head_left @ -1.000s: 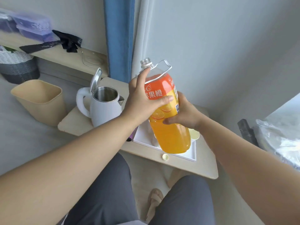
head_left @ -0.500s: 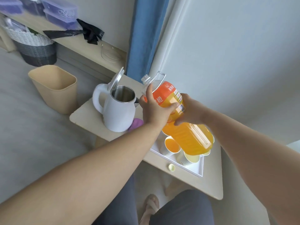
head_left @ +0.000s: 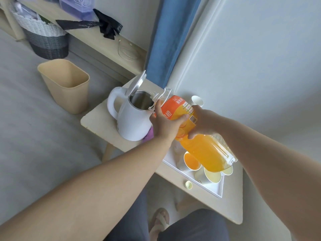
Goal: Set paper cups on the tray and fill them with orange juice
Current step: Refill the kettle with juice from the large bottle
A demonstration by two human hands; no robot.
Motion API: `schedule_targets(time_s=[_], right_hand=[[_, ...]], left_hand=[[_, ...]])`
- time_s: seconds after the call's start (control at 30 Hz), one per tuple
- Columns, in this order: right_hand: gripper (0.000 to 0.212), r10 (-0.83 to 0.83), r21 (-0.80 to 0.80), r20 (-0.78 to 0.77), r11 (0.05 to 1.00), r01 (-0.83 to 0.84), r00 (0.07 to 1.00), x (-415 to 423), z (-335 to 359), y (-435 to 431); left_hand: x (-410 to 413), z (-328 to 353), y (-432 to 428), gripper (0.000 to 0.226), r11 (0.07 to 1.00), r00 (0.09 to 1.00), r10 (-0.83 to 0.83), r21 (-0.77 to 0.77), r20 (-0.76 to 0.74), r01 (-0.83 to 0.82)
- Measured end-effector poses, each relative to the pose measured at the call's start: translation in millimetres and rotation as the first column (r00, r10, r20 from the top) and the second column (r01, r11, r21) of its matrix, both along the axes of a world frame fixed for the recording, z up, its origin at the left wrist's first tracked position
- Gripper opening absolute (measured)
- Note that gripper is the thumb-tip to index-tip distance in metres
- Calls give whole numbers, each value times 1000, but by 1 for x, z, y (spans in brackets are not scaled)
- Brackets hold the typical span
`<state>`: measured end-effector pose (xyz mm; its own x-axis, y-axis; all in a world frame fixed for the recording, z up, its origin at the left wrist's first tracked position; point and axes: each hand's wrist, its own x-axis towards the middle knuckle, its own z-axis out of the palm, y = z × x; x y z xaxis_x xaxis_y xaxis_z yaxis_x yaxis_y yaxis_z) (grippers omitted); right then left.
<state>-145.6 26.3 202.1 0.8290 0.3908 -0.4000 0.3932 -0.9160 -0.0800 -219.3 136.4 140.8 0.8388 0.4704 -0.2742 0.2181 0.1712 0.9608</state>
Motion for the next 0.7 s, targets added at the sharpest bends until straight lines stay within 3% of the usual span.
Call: schedule_targets(time_s=[0.7], right_hand=[[111, 18, -112, -66, 993, -25, 998, 14, -8, 13]], left_hand=[[8, -11, 9, 98, 994, 997, -30, -104, -72, 22]])
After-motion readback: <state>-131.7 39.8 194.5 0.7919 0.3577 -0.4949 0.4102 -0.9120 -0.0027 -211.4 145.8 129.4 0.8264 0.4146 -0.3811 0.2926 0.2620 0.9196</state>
